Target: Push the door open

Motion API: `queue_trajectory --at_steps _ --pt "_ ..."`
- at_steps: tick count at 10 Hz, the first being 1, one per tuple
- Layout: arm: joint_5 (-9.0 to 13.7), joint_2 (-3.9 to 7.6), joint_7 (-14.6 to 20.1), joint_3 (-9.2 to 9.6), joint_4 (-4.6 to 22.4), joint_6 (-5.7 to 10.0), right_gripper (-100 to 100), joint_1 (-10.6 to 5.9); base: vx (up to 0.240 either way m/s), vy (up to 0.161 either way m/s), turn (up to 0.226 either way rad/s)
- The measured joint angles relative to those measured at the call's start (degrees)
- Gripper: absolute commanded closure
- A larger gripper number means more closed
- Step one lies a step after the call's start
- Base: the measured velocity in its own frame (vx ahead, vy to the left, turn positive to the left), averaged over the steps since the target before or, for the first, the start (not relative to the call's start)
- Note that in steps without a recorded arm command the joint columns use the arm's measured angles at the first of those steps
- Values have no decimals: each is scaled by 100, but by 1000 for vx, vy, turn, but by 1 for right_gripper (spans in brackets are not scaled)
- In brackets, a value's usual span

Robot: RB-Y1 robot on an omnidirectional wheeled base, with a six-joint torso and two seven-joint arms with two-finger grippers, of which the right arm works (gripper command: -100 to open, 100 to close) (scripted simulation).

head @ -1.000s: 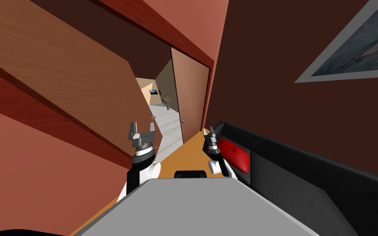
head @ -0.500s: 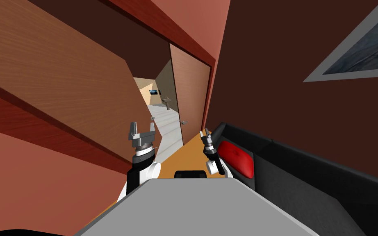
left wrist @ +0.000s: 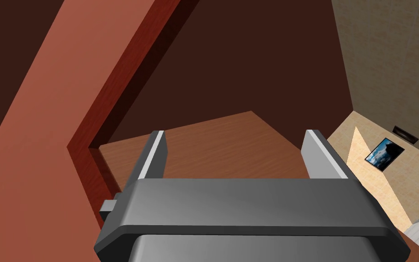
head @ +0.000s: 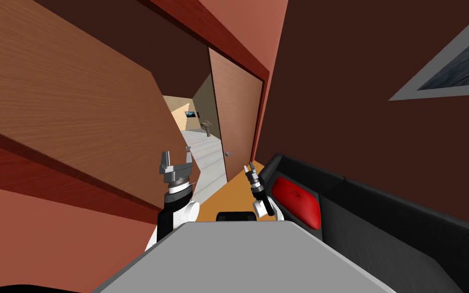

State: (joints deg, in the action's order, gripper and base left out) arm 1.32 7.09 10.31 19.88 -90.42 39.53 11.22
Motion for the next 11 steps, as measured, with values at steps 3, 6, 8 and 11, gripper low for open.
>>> queue_trajectory --at_steps 3,6,8,11 --pt "12 60 24 183 465 66 -100 -194 103 1 4" --pt "11 96 32 385 928 148 -100 -362 96 3 5" --pt "11 112 31 515 1225 188 -100 -484 105 11 4" --pt "18 159 52 700 1696 279 -100 -670 97 -11 5"
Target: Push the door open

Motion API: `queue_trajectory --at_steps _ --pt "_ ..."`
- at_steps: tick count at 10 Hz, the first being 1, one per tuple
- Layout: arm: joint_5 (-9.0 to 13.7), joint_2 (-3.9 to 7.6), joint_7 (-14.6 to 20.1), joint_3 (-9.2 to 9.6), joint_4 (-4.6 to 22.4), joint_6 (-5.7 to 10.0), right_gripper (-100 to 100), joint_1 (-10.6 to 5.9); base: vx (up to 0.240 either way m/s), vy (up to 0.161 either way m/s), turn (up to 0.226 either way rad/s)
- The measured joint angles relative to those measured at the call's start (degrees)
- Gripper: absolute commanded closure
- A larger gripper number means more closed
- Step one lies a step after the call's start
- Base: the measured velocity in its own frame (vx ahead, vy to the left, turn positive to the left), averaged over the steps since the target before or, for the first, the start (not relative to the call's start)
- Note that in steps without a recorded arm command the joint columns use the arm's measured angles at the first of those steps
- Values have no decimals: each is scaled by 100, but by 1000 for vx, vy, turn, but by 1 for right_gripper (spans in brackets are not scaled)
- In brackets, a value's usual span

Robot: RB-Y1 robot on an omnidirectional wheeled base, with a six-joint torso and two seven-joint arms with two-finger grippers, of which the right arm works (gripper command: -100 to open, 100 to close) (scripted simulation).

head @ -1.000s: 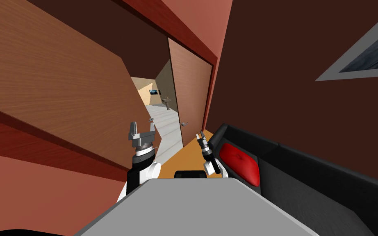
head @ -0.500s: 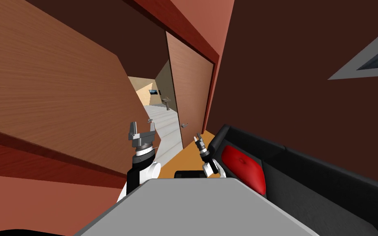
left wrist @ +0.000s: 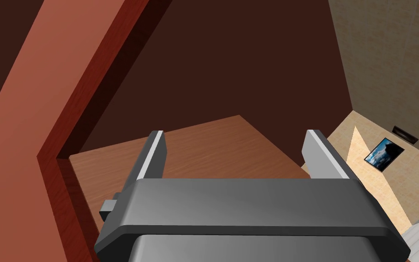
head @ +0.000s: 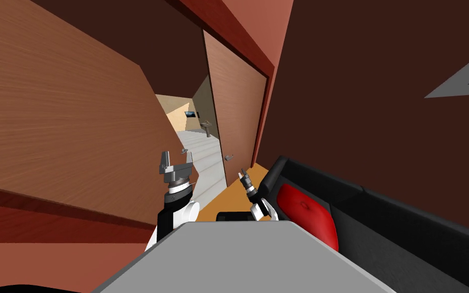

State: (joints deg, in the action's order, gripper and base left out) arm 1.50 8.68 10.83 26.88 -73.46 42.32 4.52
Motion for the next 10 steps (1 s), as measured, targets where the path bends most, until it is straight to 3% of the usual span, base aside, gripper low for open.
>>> queue_trajectory --at_steps 3,10 --pt "14 34 30 162 459 49 -100 -231 98 3 4" --pt "21 132 59 557 1354 201 -100 -571 98 2 4"
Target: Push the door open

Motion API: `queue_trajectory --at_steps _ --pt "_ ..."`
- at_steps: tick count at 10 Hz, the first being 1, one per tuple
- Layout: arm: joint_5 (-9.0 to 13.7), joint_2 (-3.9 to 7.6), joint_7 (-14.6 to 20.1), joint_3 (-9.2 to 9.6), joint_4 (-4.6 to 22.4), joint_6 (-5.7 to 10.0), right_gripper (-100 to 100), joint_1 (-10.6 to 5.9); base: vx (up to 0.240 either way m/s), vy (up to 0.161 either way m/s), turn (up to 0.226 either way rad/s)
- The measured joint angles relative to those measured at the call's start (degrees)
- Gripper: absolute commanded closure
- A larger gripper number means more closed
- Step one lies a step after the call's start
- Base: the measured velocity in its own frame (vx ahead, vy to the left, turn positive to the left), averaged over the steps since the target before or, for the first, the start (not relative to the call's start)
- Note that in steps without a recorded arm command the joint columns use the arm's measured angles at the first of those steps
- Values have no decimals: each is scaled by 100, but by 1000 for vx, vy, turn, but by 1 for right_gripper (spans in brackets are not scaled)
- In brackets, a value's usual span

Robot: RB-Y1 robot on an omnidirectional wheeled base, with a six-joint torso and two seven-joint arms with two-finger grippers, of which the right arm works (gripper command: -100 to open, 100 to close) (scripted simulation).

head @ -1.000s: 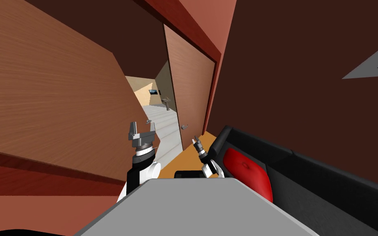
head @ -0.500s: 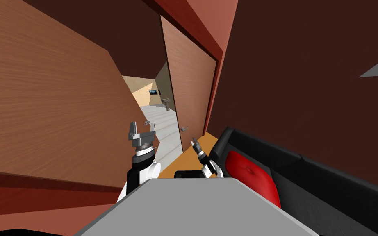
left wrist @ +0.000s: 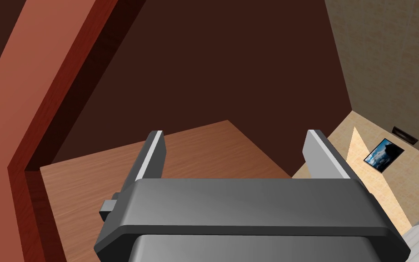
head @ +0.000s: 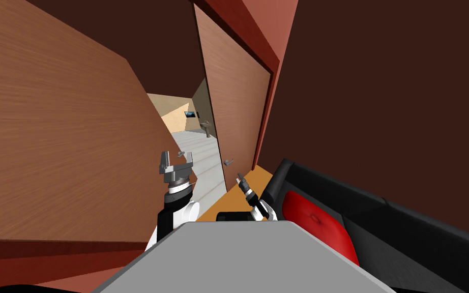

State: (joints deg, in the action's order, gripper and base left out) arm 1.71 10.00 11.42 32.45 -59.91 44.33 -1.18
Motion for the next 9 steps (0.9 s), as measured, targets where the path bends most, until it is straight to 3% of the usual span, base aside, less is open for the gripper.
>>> queue_trajectory --at_steps 6,9 --pt "8 67 24 344 815 118 -100 -336 134 -2 5" --pt "14 70 36 524 1353 236 -100 -552 178 -2 4"
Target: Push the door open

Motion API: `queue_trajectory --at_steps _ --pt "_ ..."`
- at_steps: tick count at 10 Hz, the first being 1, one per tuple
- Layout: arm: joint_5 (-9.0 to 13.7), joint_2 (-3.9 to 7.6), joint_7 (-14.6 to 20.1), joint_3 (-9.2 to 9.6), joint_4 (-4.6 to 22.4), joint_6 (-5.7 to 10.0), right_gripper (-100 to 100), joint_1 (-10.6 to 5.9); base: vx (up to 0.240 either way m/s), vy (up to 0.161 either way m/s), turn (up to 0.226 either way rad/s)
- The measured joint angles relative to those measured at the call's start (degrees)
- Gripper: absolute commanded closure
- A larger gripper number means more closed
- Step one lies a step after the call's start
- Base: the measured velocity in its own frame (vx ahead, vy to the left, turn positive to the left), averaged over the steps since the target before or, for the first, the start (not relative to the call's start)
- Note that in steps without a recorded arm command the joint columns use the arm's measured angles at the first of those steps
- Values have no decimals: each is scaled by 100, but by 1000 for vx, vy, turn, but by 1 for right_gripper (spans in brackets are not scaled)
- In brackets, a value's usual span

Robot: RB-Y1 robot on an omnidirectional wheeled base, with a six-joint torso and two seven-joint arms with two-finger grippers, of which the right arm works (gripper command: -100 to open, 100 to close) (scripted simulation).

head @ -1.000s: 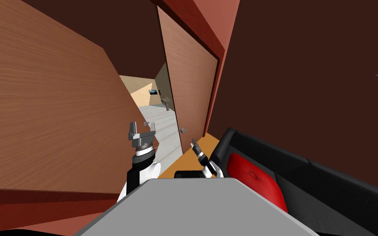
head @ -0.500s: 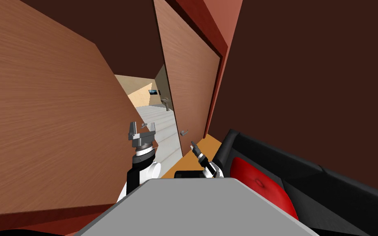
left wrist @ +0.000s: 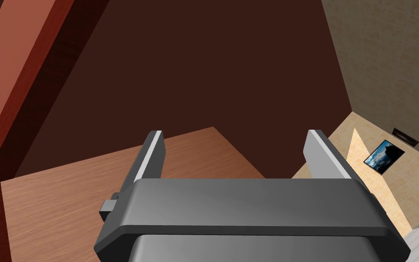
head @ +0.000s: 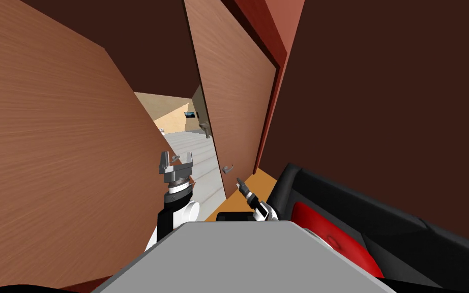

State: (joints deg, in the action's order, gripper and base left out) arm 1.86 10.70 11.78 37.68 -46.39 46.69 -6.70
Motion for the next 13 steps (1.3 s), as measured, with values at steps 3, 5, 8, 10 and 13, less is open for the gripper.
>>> queue_trajectory --at_steps 3,5,8,10,13 --pt "2 5 -1 56 145 -6 -100 -66 123 49 27" --pt "2 -41 -31 20 189 -9 -100 -72 148 112 34" --pt "2 -111 -79 -35 242 -16 -100 -73 153 133 35" --pt "2 -160 -110 -73 284 -21 -100 -79 121 72 17" --pt "3 -164 -112 -78 281 -25 100 -92 -13 -9 8"
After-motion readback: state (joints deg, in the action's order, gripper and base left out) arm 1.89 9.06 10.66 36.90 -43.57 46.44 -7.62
